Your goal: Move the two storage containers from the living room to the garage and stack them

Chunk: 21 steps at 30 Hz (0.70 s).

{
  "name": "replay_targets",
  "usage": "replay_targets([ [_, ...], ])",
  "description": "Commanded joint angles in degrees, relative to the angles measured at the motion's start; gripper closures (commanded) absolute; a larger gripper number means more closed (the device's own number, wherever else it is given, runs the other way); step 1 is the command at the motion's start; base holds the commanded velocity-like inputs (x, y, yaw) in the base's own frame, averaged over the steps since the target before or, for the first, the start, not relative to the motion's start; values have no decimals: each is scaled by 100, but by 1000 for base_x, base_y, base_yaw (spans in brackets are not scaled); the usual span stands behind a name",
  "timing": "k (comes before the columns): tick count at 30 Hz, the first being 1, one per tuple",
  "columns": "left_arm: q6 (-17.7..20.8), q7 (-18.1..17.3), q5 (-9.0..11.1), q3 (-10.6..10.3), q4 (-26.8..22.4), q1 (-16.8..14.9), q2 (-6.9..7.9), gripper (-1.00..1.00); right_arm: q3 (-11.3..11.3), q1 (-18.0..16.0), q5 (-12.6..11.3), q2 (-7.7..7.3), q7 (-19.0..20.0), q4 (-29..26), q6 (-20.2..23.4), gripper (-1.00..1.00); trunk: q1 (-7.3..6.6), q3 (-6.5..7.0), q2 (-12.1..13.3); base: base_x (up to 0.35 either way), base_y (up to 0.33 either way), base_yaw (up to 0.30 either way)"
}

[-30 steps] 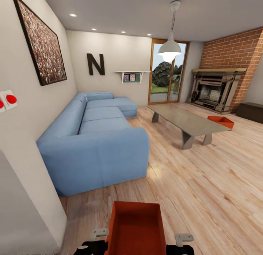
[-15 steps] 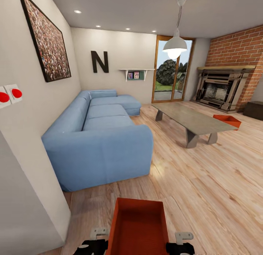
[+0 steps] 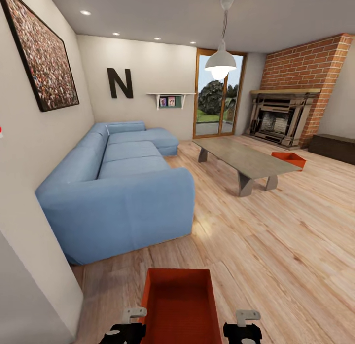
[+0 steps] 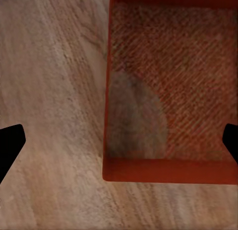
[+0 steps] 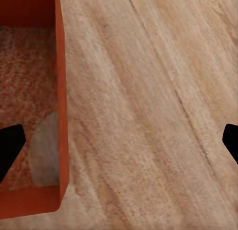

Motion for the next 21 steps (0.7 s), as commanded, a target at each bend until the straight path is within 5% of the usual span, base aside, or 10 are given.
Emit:
replay_targets([
  [1, 34, 20, 21, -7, -13, 0, -1, -100, 45, -5, -61, -1, -22, 2, -32, -100, -1, -7, -2, 0, 0, -4],
  [21, -2, 35, 14, -16, -47, 0, 27, -100, 58, -7, -48, -30, 12, -5, -37, -100, -1, -77, -2, 0, 0, 68],
])
